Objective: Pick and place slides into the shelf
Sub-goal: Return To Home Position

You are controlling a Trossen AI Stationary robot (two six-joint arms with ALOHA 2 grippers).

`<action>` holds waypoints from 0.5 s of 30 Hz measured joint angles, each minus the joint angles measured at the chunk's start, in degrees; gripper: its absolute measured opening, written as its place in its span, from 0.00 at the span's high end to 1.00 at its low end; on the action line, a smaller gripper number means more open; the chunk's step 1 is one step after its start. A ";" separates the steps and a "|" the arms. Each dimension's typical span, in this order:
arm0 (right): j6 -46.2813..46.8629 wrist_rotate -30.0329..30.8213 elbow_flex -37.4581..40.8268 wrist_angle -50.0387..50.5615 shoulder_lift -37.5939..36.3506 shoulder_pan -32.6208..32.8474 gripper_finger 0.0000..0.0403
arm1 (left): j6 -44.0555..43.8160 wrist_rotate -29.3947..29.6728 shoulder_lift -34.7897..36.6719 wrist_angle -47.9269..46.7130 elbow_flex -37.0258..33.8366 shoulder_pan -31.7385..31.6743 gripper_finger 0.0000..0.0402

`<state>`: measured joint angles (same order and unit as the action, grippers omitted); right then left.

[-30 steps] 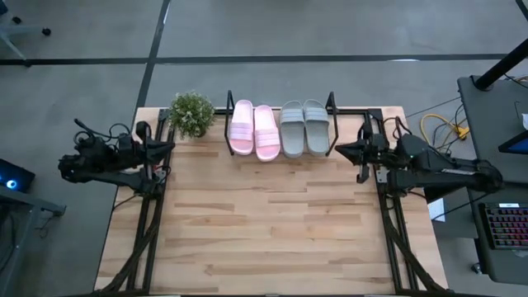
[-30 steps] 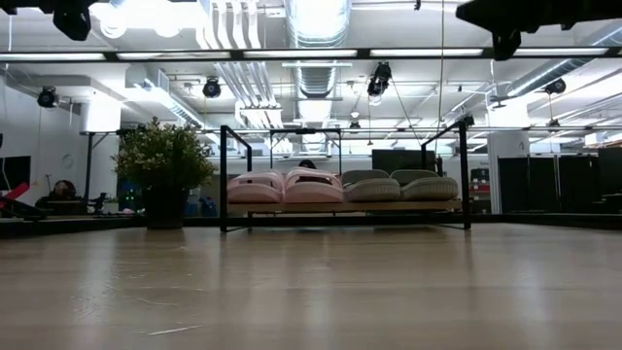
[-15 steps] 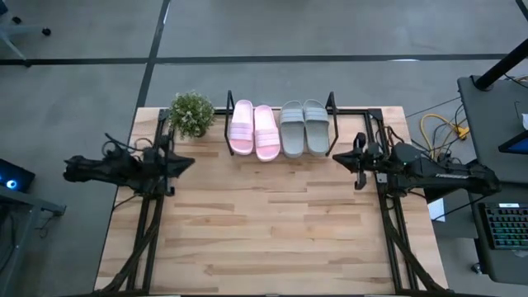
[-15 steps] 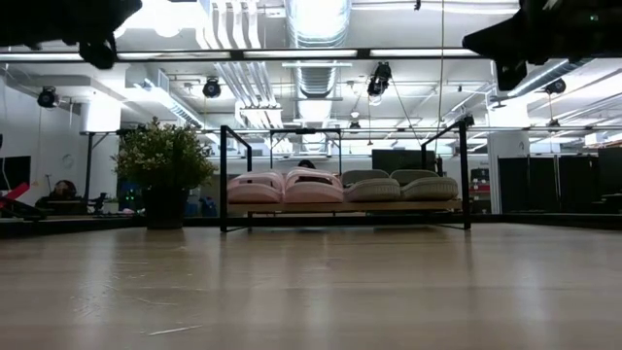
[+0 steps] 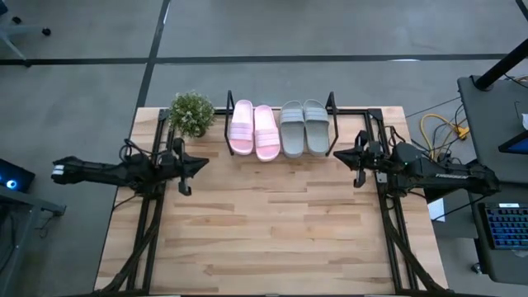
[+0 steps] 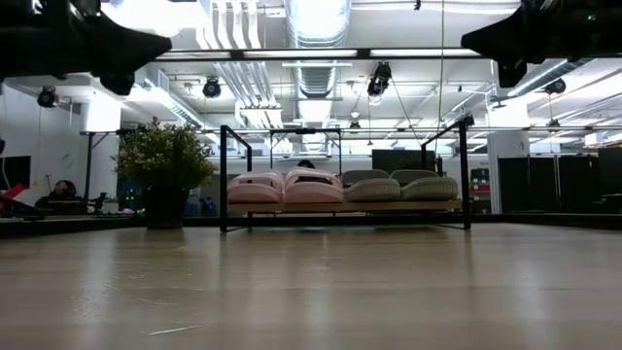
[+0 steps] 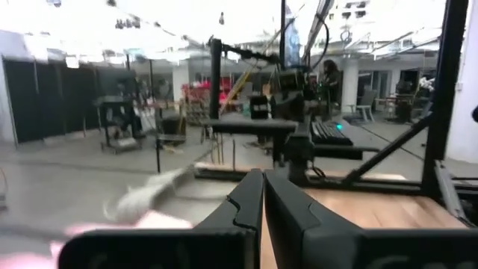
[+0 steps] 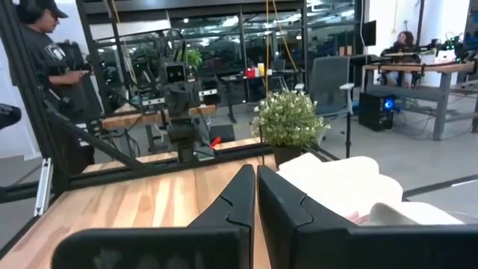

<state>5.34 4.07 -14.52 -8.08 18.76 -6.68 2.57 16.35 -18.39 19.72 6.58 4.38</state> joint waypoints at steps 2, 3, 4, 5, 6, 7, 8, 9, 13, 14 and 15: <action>0.39 -0.04 0.00 0.17 0.02 0.00 0.98 | 1.00 -2.13 -1.25 1.68 -0.02 -2.35 1.00; 0.61 -0.02 0.00 0.32 0.07 0.00 0.98 | 0.82 -2.77 -1.59 1.07 -0.15 -3.56 1.00; 0.66 -0.03 0.00 0.51 0.09 0.00 0.98 | 0.72 -3.80 -1.91 -0.01 -0.37 -4.76 1.00; 0.66 -0.03 0.00 0.55 0.12 0.00 0.98 | 0.23 -5.27 -2.07 -0.83 -0.61 -5.88 1.00; 0.66 -0.03 0.00 0.53 0.11 0.00 0.98 | -0.67 -6.76 -2.02 -1.11 -0.65 -6.70 1.00; 0.66 -0.02 0.00 0.56 0.10 0.00 0.98 | -0.70 -8.34 -1.76 -0.88 -0.67 -7.30 1.00; 0.66 -0.03 0.00 0.54 -0.01 0.00 0.98 | -0.69 -8.97 -1.21 -1.08 -0.67 -7.69 1.00; 0.70 -0.04 0.00 0.57 -0.15 0.00 0.98 | -0.74 -9.03 -0.36 -1.73 -0.84 -7.84 1.00; 3.69 -1.04 -0.02 2.19 -0.46 0.02 0.98 | -2.90 -8.81 4.88 -12.09 -1.11 -7.91 1.00; 4.87 -2.67 -0.02 3.87 -0.43 0.02 0.98 | -4.39 -9.07 6.37 -15.77 -1.30 -7.91 1.00; 5.51 -4.21 -0.02 5.28 -0.25 0.05 0.98 | -5.44 -10.18 7.82 -17.84 -1.77 -7.93 1.00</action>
<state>10.86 -0.13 -14.55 -2.80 18.51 -6.63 -2.87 6.17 -10.57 1.87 4.81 -3.55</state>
